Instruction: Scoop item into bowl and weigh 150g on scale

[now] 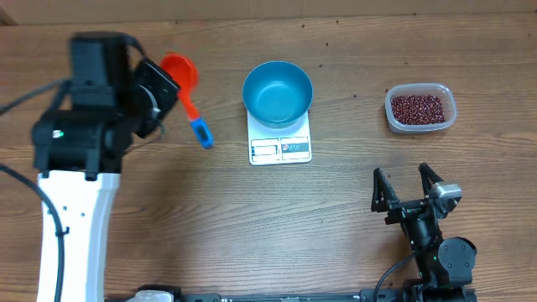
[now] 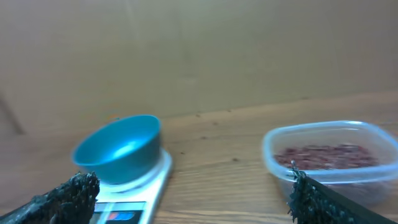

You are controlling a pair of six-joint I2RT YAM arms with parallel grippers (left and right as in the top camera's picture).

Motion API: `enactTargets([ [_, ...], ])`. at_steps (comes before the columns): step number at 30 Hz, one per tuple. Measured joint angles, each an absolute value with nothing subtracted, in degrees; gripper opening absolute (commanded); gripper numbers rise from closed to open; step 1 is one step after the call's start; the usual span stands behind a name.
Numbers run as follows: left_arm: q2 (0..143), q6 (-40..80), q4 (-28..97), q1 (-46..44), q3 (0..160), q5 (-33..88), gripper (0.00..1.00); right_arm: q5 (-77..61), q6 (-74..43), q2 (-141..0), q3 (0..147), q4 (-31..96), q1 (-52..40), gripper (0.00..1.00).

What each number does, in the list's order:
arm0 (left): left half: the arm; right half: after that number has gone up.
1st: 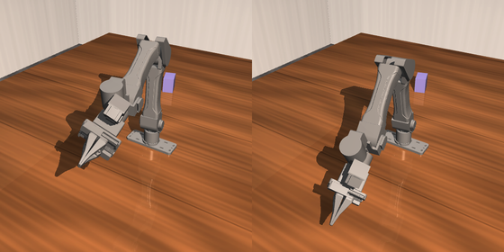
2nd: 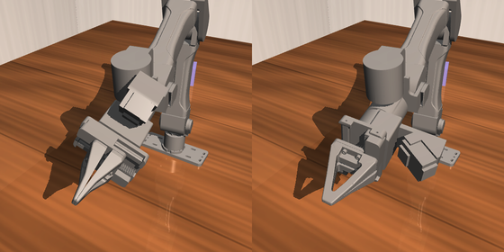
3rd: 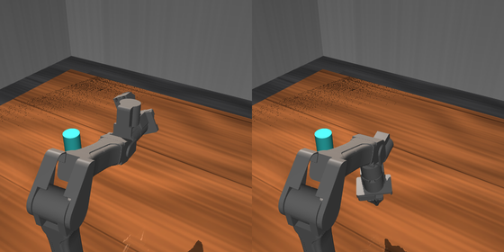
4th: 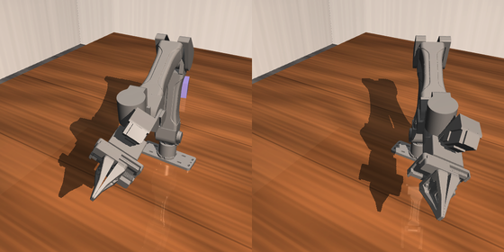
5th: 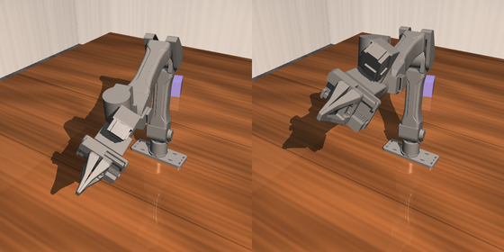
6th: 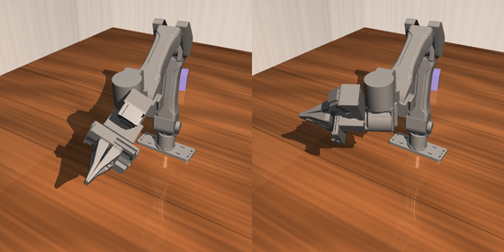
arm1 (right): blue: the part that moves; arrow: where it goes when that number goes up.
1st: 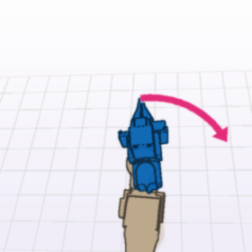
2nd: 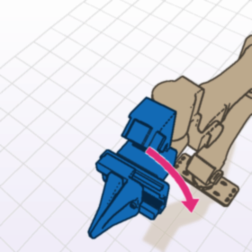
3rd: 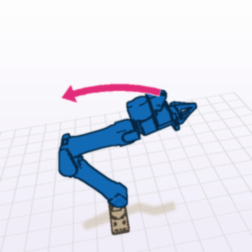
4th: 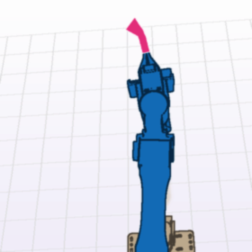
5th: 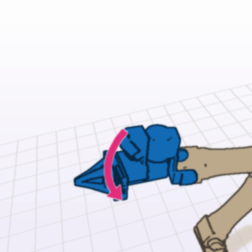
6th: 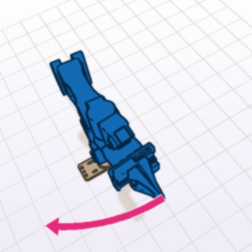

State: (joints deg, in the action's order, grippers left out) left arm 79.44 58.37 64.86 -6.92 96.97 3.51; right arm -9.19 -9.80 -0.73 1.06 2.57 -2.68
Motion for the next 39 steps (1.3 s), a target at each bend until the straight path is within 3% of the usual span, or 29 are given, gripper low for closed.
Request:
enactTargets([
  [11, 82.85, 66.46, 66.72, -13.21, 96.9, -1.37, 0.04, -30.55, -26.87, -0.73, 1.06, -1.69, -2.68, 1.0],
  [23, 83.92, 67.42, 68.86, -13.21, 96.79, -1.83, 0.04, -46.15, -35.29, -2.68, 3.18, -6.15, -2.68, 1.0],
  [34, 83.92, 70.83, 68.97, -13.21, 96.79, -1.93, 0.04, -59.05, -35.99, -31.62, 26.87, -0.43, -2.68, 1.0],
  [39, 83.92, 77.34, 69.01, -13.21, 96.79, -0.45, 0.04, -65.32, -36.95, -47.66, 34.76, -6.24, -2.68, 1.0],
])
